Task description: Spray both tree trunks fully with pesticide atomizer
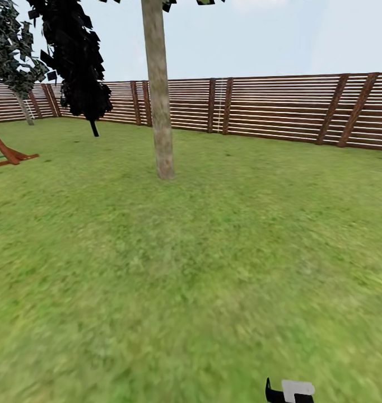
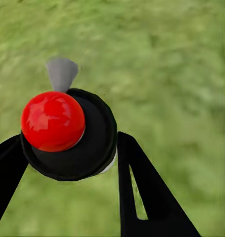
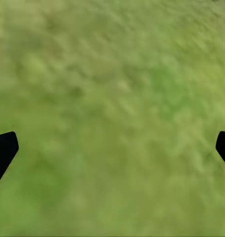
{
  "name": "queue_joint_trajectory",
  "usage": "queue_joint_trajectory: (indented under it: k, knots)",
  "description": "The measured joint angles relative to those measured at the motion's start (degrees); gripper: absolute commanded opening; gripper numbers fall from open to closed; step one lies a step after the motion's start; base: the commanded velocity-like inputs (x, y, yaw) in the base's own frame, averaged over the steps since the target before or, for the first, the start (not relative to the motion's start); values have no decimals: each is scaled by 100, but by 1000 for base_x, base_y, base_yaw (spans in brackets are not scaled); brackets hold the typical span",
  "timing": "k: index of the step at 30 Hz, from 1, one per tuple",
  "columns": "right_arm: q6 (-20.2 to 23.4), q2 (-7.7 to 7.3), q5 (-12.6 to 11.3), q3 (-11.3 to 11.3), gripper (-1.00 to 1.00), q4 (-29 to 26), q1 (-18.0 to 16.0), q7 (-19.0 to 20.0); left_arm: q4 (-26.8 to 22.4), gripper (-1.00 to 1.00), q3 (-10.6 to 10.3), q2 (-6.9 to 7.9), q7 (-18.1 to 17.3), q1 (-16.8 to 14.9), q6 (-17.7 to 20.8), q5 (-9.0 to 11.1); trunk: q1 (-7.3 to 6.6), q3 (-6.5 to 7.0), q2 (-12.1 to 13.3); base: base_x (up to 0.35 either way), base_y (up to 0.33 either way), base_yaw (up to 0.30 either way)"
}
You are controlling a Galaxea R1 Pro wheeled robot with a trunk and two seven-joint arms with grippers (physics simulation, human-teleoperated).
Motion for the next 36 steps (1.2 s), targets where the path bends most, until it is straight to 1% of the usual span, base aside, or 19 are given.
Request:
queue_joint_trajectory:
  k: [10,36]
  knots:
    - [8,1,-8,0,100,-3,69,1,-9,-100,-1,0,0,2,0,0,0,0,0,337,0,0]
    - [10,1,-4,1,100,-2,71,2,-18,-100,5,0,0,2,0,0,0,0,0,337,0,0]
